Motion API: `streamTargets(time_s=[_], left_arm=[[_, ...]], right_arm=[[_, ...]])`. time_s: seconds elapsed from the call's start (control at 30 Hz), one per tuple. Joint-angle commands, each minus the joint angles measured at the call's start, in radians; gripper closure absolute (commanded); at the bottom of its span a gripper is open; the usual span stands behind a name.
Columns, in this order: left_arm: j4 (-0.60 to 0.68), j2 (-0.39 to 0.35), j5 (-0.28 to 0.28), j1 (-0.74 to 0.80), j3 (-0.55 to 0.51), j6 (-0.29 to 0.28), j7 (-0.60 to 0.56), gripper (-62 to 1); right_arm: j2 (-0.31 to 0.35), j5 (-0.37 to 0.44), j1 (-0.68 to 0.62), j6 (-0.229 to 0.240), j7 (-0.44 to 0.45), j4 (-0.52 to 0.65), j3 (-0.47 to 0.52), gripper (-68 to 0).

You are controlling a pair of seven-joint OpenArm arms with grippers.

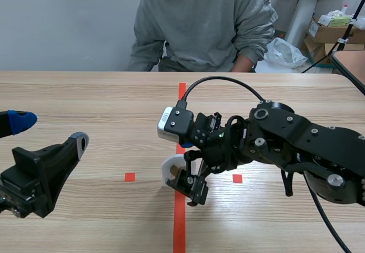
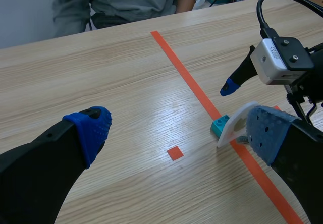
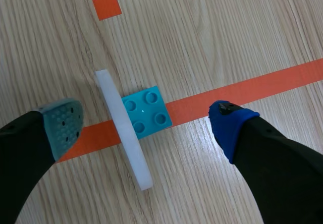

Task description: Do the leaf sorting experiment

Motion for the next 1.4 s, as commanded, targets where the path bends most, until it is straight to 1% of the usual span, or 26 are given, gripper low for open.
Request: streamTargets(time_s=[0.0,0.13,0.47,0.73,1.0,1.17,1.27,1.37], left_arm=[[0.014,0.005,-0.006,-0.003,0.003,0.002,-0.013,-57.2],[0.014,0.005,-0.006,-0.003,0.003,0.002,-0.013,-57.2],[0.014,0.005,-0.006,-0.003,0.003,0.002,-0.013,-57.2],[0.014,0.005,-0.006,-0.003,0.003,0.002,-0.013,-57.2],[0.014,0.005,-0.006,-0.003,0.003,0.002,-0.013,-57.2],[0.014,0.005,-0.006,-0.003,0.003,0.002,-0.013,-57.2],[0.014,0.005,-0.006,-0.003,0.003,0.002,-0.013,-57.2],[0.014,0.005,-0.006,-0.003,0.003,0.002,-0.013,-57.2]], right_arm=[[0.006,0.006,0.014,0.000,-0.003,0.012,0.005,-42.5],[0.006,0.007,0.014,0.000,-0.020,0.012,0.005,-32.5],[0.006,0.007,0.005,0.000,-0.031,0.012,0.005,-17.5],[0.006,0.007,0.003,0.000,-0.031,0.012,0.005,-0.8],[0.006,0.012,0.004,-0.001,-0.031,0.012,0.005,-1.1],[0.006,0.078,0.004,-0.001,-0.051,0.016,0.036,-1.1],[0.006,0.107,0.004,-0.001,-0.084,0.031,0.080,-1.1],[0.006,0.153,0.004,0.000,-0.154,0.074,0.139,-1.1]])
